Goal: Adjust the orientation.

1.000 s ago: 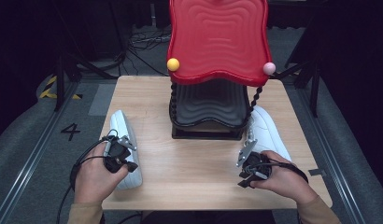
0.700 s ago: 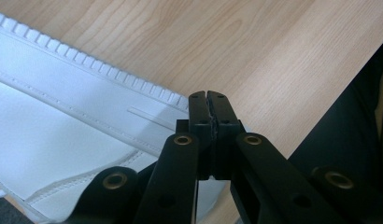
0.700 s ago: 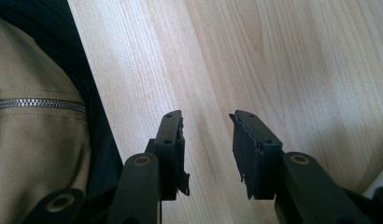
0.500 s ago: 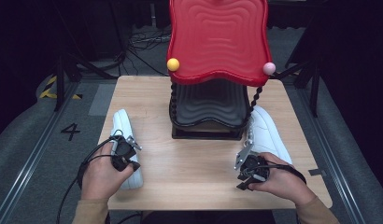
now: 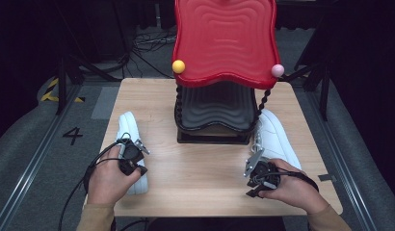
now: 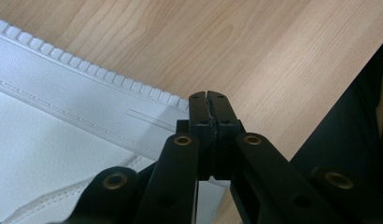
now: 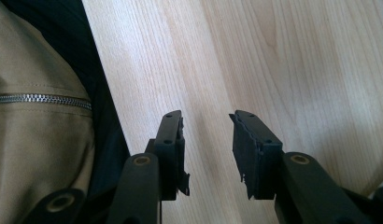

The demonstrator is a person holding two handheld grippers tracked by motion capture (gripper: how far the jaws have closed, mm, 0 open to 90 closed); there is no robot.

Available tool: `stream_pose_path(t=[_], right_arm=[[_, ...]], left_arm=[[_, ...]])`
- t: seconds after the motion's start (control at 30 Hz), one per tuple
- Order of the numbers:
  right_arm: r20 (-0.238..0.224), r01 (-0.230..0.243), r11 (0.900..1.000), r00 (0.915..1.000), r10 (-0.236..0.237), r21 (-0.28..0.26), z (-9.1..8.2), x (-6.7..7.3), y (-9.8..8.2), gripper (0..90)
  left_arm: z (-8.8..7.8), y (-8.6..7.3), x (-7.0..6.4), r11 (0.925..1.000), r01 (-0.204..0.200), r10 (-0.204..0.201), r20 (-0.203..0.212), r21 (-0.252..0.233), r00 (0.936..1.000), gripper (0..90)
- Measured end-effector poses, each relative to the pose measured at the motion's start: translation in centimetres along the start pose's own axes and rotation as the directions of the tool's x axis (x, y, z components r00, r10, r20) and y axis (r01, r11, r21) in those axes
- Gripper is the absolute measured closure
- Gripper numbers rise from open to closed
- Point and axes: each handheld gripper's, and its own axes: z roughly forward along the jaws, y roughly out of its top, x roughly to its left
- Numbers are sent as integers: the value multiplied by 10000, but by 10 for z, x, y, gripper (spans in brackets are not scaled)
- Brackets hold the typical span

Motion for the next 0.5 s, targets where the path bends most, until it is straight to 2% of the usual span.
stream_pose_path(t=[0.17, 0.27, 0.3, 0.33, 0.4, 0.43, 0.5], right_arm=[[52, -117, 9999, 9999, 117, -8, -2, 1, -6, 635], [36, -259, 9996, 9997, 259, -78, -4, 0, -10, 635], [58, -298, 9995, 9995, 299, -102, -4, 0, -11, 635], [46, -331, 9994, 9994, 331, -120, -4, 0, -12, 634], [42, -344, 9993, 9994, 345, -134, -5, 0, -14, 632], [62, -426, 9990, 9991, 427, -157, -5, 0, -15, 630], [23, -406, 9990, 9992, 406, -195, -5, -1, -16, 629]], left_arm=[[6, 12, -4, 9998, -168, 169, 161, -70, 9997, 898], [12, 20, -8, 9991, -402, 404, 229, -102, 9989, 876], [13, 23, -10, 9988, -480, 482, 186, -117, 9987, 852], [14, 27, -12, 9982, -572, 570, -67, -201, 9983, 808], [9, 33, -19, 9943, -809, 800, -160, -693, 9967, 772], [5, 36, -22, 9900, -892, 883, -125, -1089, 9960, 755], [-5, 39, -30, 9837, -1009, 980, -268, -1487, 9948, 727]])
